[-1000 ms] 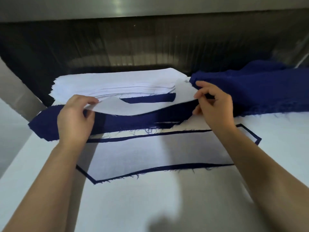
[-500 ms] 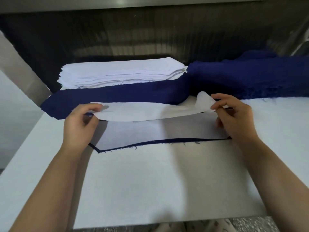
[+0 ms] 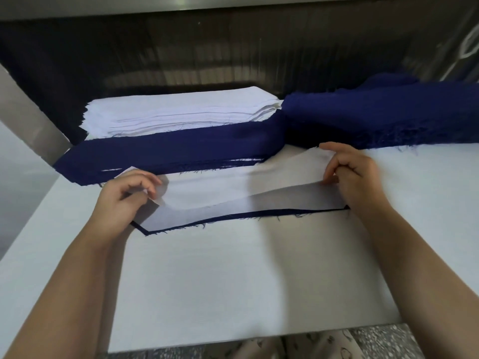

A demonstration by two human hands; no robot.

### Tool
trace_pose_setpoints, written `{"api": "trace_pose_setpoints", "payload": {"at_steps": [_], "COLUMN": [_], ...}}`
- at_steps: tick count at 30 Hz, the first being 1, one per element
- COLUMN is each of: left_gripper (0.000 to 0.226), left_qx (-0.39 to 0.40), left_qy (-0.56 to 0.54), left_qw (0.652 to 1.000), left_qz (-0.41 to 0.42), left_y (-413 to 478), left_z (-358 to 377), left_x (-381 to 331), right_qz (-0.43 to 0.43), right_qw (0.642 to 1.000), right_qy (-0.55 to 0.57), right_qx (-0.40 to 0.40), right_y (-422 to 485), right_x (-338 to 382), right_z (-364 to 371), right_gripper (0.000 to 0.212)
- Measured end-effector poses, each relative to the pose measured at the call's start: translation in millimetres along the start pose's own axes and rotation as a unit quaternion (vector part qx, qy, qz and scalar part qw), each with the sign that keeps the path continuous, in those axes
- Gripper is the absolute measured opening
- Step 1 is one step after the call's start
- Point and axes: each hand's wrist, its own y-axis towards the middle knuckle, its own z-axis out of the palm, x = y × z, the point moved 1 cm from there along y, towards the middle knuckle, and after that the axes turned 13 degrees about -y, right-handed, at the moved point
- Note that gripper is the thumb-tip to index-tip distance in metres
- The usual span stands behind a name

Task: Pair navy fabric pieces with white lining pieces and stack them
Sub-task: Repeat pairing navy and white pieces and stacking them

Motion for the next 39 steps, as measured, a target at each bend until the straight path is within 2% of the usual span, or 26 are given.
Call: {"api": "trace_pose_setpoints", "payload": {"at_steps": [4,8,11,14,17,21,28,33,36,39], "left_gripper": [0.023,0.026,0.009,0.017,0.021,0.023,0.029,0.032,0.032,0.024], "left_qx": [-0.015,-0.034,-0.038,-0.044,-0.050,-0.058,-0.021,0.030,0.052,0.033], "left_qy": [-0.052,-0.007,0.035,0.065,0.062,0.032,-0.004,0.073,0.099,0.108], "left_qw": [0.999,0.999,0.999,0.997,0.997,0.998,1.000,0.997,0.994,0.994], "left_qz": [-0.010,-0.003,-0.011,-0.004,-0.005,0.012,0.003,-0.004,-0.009,-0.004], "left_y": [-2.1,-2.0,-0.8,-0.4,0.4,-1.5,-2.9,-4.6,-5.1,-4.7], "left_z": [2.0,4.4,5.6,3.2,2.5,2.0,-9.6,-19.1,-19.4,-19.3], "left_x": [1.0,2.5,5.5,9.9,9.5,6.4,-2.4,-8.8,-10.6,-9.6], "right_qz": [0.029,0.067,0.087,0.095,0.084,0.058,-0.006,-0.004,0.017,0.046], "right_qw": [0.999,0.996,0.994,0.993,0.993,0.995,0.996,0.994,0.993,0.991], "right_qy": [-0.043,-0.023,0.020,-0.012,-0.062,-0.071,-0.092,-0.107,-0.115,-0.116], "right_qx": [-0.008,-0.046,-0.064,-0.070,-0.048,-0.037,0.004,0.019,-0.013,-0.049], "right_y": [0.5,-0.6,-2.2,-0.4,0.1,-5.4,-9.6,-13.9,-13.1,-12.1], "right_x": [-3.8,-4.8,-6.8,-8.0,-7.9,-2.7,3.4,-1.7,-4.3,-8.0], "right_z": [1.5,-1.4,-0.5,0.6,1.1,-0.5,-12.8,-14.4,-14.1,-15.1], "right_gripper": [0.048,0.042,0.031,0.018,0.027,0.035,0.035,0.032,0.025,0.021]}}
